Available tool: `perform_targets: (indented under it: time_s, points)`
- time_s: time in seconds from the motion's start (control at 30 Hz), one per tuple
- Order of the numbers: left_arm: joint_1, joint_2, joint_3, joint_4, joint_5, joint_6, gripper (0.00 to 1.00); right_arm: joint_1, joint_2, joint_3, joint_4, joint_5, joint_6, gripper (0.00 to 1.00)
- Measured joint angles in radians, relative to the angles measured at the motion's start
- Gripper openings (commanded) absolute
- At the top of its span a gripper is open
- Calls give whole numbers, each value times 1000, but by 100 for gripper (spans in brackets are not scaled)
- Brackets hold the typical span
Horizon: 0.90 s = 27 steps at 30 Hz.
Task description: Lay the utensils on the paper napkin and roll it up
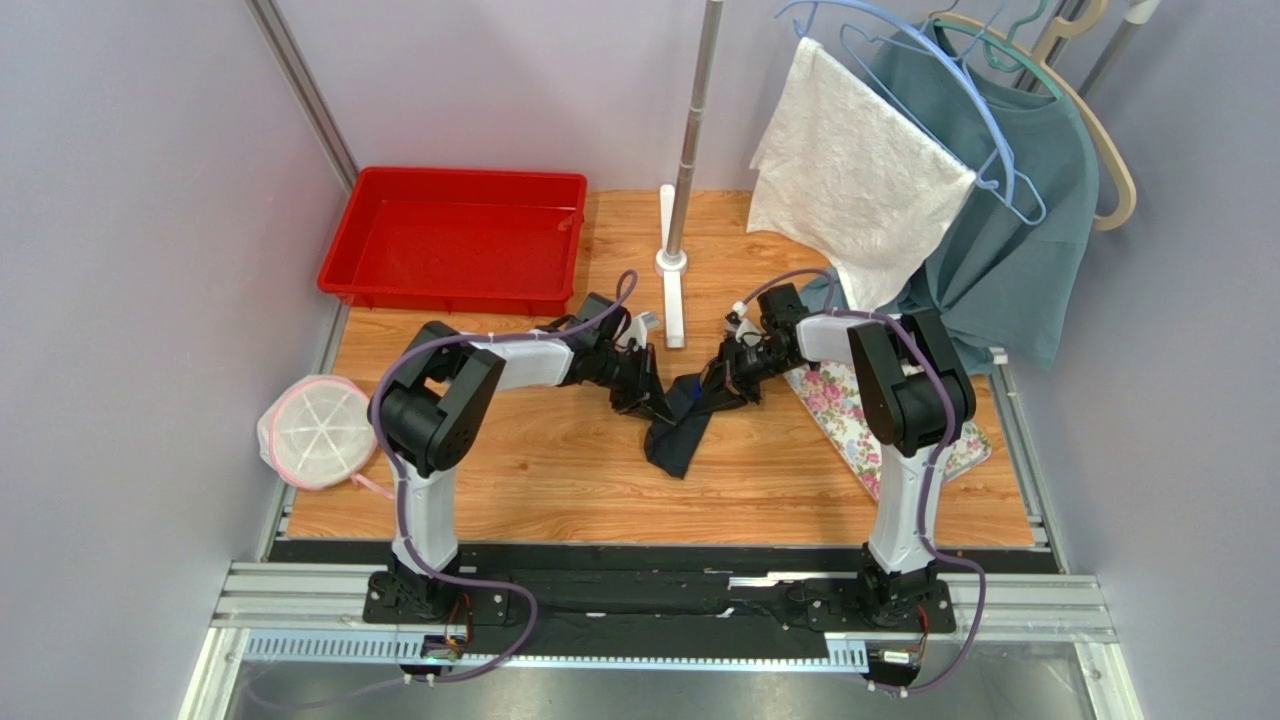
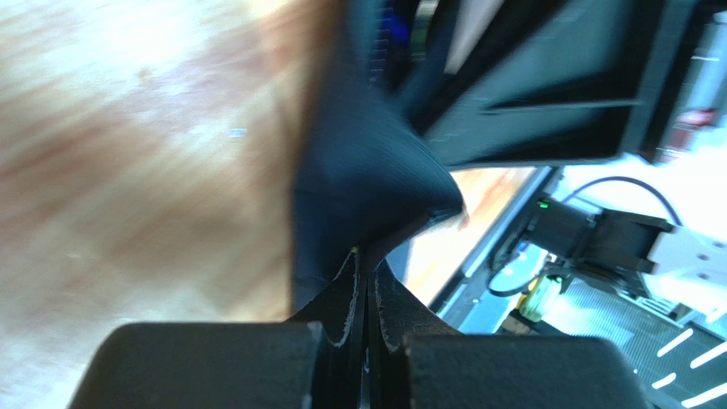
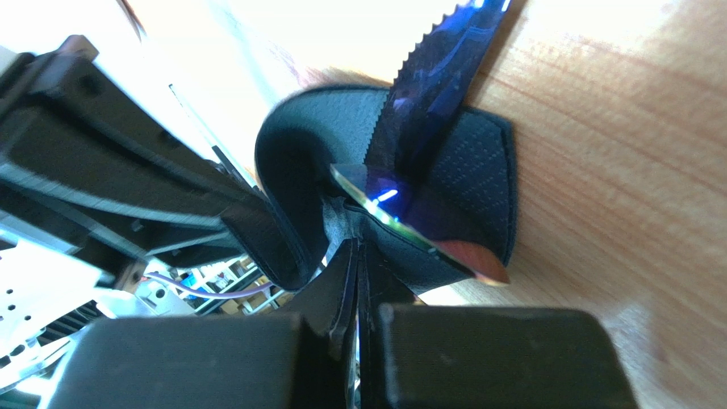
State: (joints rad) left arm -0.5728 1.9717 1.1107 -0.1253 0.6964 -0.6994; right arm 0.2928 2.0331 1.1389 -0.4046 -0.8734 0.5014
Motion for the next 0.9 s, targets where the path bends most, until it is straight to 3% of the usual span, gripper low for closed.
perform_targets:
  time_s: [0.9]
  points:
    - [-86, 11, -67, 322, 89, -156, 0, -2, 2, 0, -2, 0, 7, 0]
